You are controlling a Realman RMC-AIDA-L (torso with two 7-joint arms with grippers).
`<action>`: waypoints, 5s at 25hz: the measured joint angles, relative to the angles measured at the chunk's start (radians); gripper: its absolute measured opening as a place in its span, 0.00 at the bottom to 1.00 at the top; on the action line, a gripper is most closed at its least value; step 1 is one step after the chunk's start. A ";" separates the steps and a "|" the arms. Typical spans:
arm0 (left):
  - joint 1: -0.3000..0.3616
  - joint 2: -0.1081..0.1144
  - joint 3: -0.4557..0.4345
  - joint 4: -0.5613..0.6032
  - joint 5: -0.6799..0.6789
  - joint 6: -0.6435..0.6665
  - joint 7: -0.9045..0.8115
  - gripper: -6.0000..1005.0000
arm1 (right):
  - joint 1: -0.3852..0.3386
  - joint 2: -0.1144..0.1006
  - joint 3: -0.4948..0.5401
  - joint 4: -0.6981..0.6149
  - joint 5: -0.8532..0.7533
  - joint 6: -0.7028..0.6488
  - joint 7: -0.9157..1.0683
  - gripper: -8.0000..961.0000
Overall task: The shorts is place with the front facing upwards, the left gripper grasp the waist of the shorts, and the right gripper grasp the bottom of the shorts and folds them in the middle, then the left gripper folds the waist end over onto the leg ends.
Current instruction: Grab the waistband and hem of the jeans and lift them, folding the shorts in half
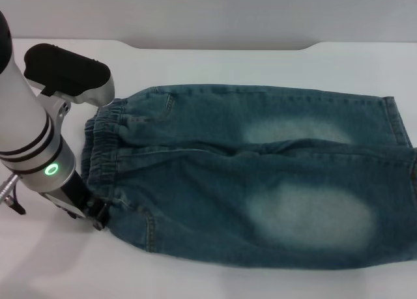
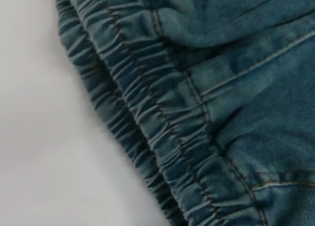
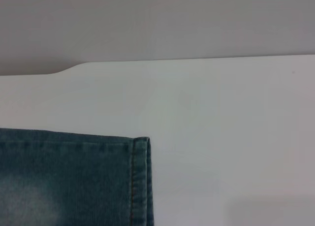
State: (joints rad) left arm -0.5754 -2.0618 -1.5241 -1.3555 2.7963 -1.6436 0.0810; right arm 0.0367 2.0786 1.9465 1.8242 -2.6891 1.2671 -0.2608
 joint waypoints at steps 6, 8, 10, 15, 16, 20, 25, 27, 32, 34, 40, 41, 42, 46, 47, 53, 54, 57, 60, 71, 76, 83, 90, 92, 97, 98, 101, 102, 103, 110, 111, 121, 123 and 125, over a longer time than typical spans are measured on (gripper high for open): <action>0.005 -0.001 0.011 -0.023 0.017 -0.001 -0.007 0.45 | -0.003 0.000 -0.015 0.011 0.000 0.006 0.001 0.73; 0.005 -0.001 0.012 -0.024 0.018 -0.002 -0.007 0.44 | -0.006 0.000 -0.025 0.015 0.001 0.017 0.008 0.74; 0.005 0.000 0.012 -0.029 0.019 -0.005 -0.008 0.42 | -0.008 0.001 -0.027 0.023 0.013 0.042 0.013 0.74; 0.006 0.002 0.012 -0.056 0.030 -0.014 -0.010 0.39 | 0.000 -0.004 -0.015 0.054 0.033 0.137 0.015 0.74; 0.006 0.002 0.012 -0.071 0.030 -0.016 -0.010 0.36 | 0.001 -0.004 -0.014 0.059 0.032 0.147 0.015 0.74; 0.005 0.002 0.012 -0.083 0.030 -0.018 -0.011 0.25 | 0.002 -0.005 -0.013 0.073 0.031 0.163 0.016 0.74; 0.005 0.001 0.012 -0.080 0.031 -0.017 -0.009 0.14 | 0.002 -0.004 -0.020 0.073 0.032 0.167 0.018 0.73; 0.007 0.000 0.013 -0.087 0.031 -0.023 -0.010 0.09 | 0.002 -0.003 -0.023 0.073 0.032 0.175 0.018 0.73; 0.008 0.000 0.013 -0.091 0.031 -0.027 -0.009 0.05 | 0.000 -0.002 -0.025 0.073 0.034 0.197 0.020 0.73; 0.008 0.001 0.013 -0.100 0.031 -0.027 -0.009 0.05 | 0.000 -0.002 -0.026 0.071 0.035 0.216 0.020 0.73; 0.001 0.001 0.013 -0.116 0.032 -0.038 -0.009 0.05 | -0.001 0.000 -0.026 0.074 0.035 0.239 0.022 0.73; 0.001 0.001 0.013 -0.116 0.032 -0.038 -0.009 0.05 | -0.003 0.000 -0.026 0.074 0.036 0.240 0.023 0.73; 0.000 0.000 0.013 -0.116 0.032 -0.038 -0.010 0.05 | -0.005 0.001 -0.027 0.072 0.036 0.240 0.024 0.73; 0.002 0.000 0.013 -0.116 0.033 -0.037 -0.010 0.05 | -0.015 0.004 -0.043 0.034 0.044 0.233 0.025 0.73; 0.002 0.000 0.013 -0.116 0.033 -0.037 -0.010 0.05 | -0.018 0.004 -0.048 0.019 0.055 0.227 0.025 0.73; 0.003 -0.001 0.026 -0.122 0.033 -0.036 -0.018 0.05 | -0.022 0.004 -0.071 -0.058 0.122 0.202 0.025 0.73; 0.003 -0.001 0.027 -0.124 0.033 -0.037 -0.019 0.05 | -0.023 0.004 -0.075 -0.065 0.126 0.201 0.025 0.73; 0.001 -0.001 0.027 -0.125 0.032 -0.037 -0.021 0.05 | -0.023 0.003 -0.079 -0.069 0.135 0.202 0.025 0.73; -0.001 -0.001 0.030 -0.126 0.032 -0.038 -0.022 0.05 | -0.030 0.003 -0.081 -0.071 0.138 0.205 0.028 0.73; -0.016 -0.002 0.036 -0.117 0.032 -0.033 -0.026 0.05 | -0.033 0.003 -0.091 -0.136 0.174 0.192 0.032 0.73; -0.021 -0.003 0.036 -0.116 0.032 -0.032 -0.029 0.05 | -0.033 0.003 -0.091 -0.154 0.189 0.191 0.033 0.73; -0.030 -0.002 0.037 -0.114 0.032 -0.032 -0.037 0.05 | -0.037 0.003 -0.091 -0.165 0.204 0.197 0.035 0.73; -0.039 -0.001 0.038 -0.102 0.032 -0.029 -0.037 0.05 | -0.036 0.001 -0.105 -0.187 0.219 0.200 0.039 0.73; -0.039 -0.001 0.038 -0.102 0.032 -0.028 -0.036 0.05 | -0.034 0.001 -0.103 -0.185 0.219 0.200 0.039 0.73; -0.039 -0.001 0.038 -0.101 0.032 -0.025 -0.035 0.05 | -0.029 -0.002 -0.092 -0.184 0.224 0.204 0.007 0.69; -0.038 -0.001 0.038 -0.100 0.032 -0.023 -0.034 0.05 | -0.029 -0.003 -0.092 -0.183 0.224 0.203 -0.002 0.68; -0.035 -0.001 0.038 -0.099 0.032 -0.020 -0.034 0.05 | -0.025 -0.003 -0.091 -0.176 0.227 0.201 -0.022 0.56; -0.035 -0.001 0.038 -0.099 0.032 -0.020 -0.034 0.05 | -0.025 -0.003 -0.091 -0.173 0.227 0.200 -0.024 0.48; -0.035 -0.001 0.038 -0.099 0.032 -0.020 -0.034 0.05 | -0.024 -0.003 -0.092 -0.172 0.227 0.200 -0.028 0.40; -0.028 -0.001 0.034 -0.096 0.032 -0.005 -0.035 0.05 | -0.022 -0.003 -0.093 -0.179 0.248 0.195 -0.050 0.14; -0.027 -0.001 0.032 -0.097 0.032 -0.003 -0.035 0.05 | -0.022 -0.003 -0.093 -0.181 0.258 0.193 -0.052 0.13; 0.000 0.001 0.024 -0.112 0.032 0.032 -0.034 0.05 | -0.021 -0.005 -0.042 -0.183 0.378 0.203 -0.082 0.02; 0.013 0.002 0.016 -0.124 0.032 0.041 -0.034 0.05 | -0.021 -0.005 -0.022 -0.176 0.399 0.206 -0.089 0.02; 0.023 0.002 0.013 -0.135 0.032 0.050 -0.035 0.05 | -0.021 -0.005 0.001 -0.169 0.425 0.209 -0.099 0.02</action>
State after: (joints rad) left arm -0.5525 -2.0601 -1.5115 -1.4902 2.8287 -1.5937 0.0459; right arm 0.0156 2.0739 1.9480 1.6554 -2.2643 1.4758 -0.3599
